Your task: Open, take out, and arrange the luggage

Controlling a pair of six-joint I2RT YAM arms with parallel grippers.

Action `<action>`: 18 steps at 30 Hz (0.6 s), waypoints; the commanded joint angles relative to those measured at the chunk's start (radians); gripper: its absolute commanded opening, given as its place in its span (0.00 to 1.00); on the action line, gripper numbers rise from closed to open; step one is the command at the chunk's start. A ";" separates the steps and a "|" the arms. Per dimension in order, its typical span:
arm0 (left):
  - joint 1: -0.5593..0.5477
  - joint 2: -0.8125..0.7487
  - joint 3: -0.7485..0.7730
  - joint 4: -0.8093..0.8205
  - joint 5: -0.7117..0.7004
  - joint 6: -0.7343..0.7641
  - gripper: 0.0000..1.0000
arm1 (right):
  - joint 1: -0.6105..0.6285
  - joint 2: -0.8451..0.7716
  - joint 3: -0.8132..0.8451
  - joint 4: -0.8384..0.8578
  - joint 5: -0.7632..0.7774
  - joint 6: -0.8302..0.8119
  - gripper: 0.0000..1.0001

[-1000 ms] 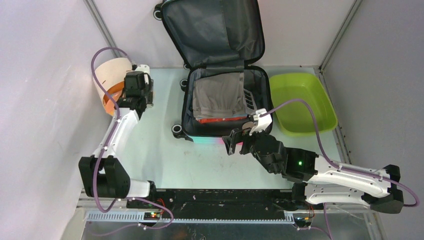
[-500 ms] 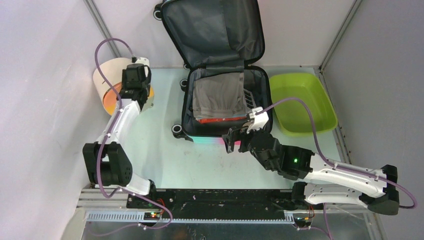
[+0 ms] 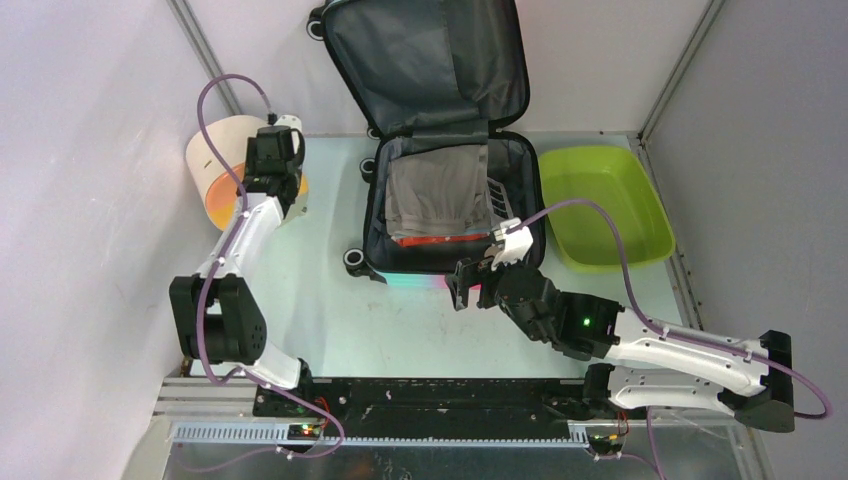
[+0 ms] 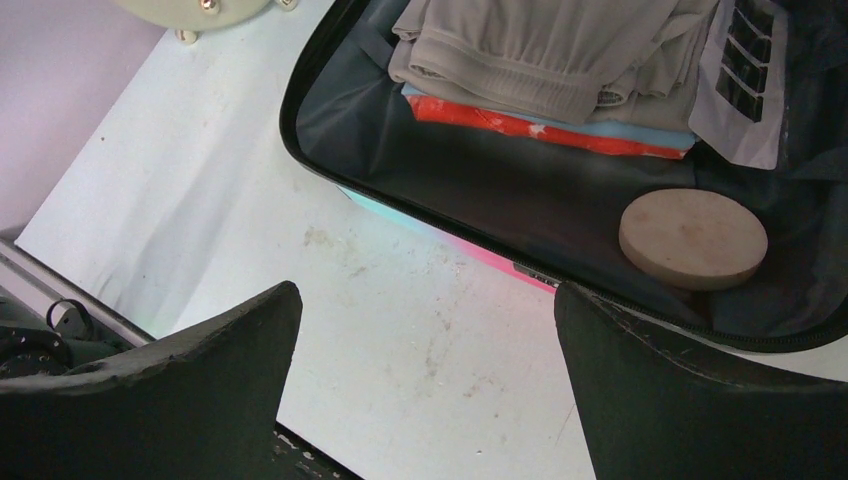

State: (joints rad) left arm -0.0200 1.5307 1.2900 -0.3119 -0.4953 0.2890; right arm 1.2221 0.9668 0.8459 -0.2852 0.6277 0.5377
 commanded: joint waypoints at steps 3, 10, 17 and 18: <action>0.001 -0.038 0.017 0.031 0.006 0.016 0.70 | 0.000 -0.020 0.001 0.030 0.001 0.004 1.00; -0.035 -0.117 -0.079 0.026 -0.014 0.020 0.73 | 0.010 -0.056 0.001 0.005 0.017 0.006 1.00; -0.070 -0.108 -0.192 0.081 -0.074 0.064 0.68 | 0.033 -0.104 0.001 -0.021 0.051 0.015 1.00; -0.075 -0.103 -0.196 0.083 -0.080 0.059 0.66 | 0.034 -0.108 0.000 -0.027 0.053 0.015 1.00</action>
State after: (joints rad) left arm -0.0750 1.4322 1.1152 -0.2832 -0.5228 0.3214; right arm 1.2480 0.8886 0.8459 -0.2996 0.6361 0.5419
